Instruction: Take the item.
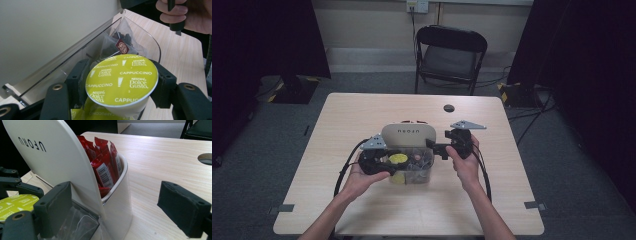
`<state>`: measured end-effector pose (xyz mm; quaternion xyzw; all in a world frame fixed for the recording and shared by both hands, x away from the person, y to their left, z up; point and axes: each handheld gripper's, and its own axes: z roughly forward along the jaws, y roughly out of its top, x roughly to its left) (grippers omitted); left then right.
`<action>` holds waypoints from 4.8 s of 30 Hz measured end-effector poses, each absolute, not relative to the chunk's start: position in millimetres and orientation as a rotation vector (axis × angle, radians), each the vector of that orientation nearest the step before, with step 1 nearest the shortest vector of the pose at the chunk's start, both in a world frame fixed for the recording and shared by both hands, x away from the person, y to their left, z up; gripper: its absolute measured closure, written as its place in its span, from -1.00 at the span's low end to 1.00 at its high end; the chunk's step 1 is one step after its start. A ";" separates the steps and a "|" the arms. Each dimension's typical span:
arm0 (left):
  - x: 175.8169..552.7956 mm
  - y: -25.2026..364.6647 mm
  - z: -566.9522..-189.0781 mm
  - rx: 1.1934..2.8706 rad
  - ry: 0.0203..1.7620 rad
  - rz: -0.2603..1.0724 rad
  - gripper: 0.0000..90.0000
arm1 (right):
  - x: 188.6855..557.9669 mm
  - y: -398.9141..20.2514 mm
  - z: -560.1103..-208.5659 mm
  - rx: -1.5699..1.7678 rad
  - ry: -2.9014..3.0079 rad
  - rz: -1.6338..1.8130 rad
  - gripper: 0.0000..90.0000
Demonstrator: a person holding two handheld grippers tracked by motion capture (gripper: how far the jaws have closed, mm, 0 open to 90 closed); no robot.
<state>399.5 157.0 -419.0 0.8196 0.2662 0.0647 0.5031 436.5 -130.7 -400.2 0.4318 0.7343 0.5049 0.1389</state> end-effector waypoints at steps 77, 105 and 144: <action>417.9 288.6 -389.8 1.812 0.915 0.331 -0.09 | 436.5 -130.2 -400.7 1.244 2.122 1.460 -0.74; 446.3 310.5 -466.5 1.893 1.089 0.310 -0.10 | 436.7 -128.9 -401.7 1.246 2.134 1.451 -0.74; 439.4 313.4 -473.5 1.858 1.140 0.268 -0.49 | 438.0 -125.4 -404.2 1.239 2.159 1.448 -0.74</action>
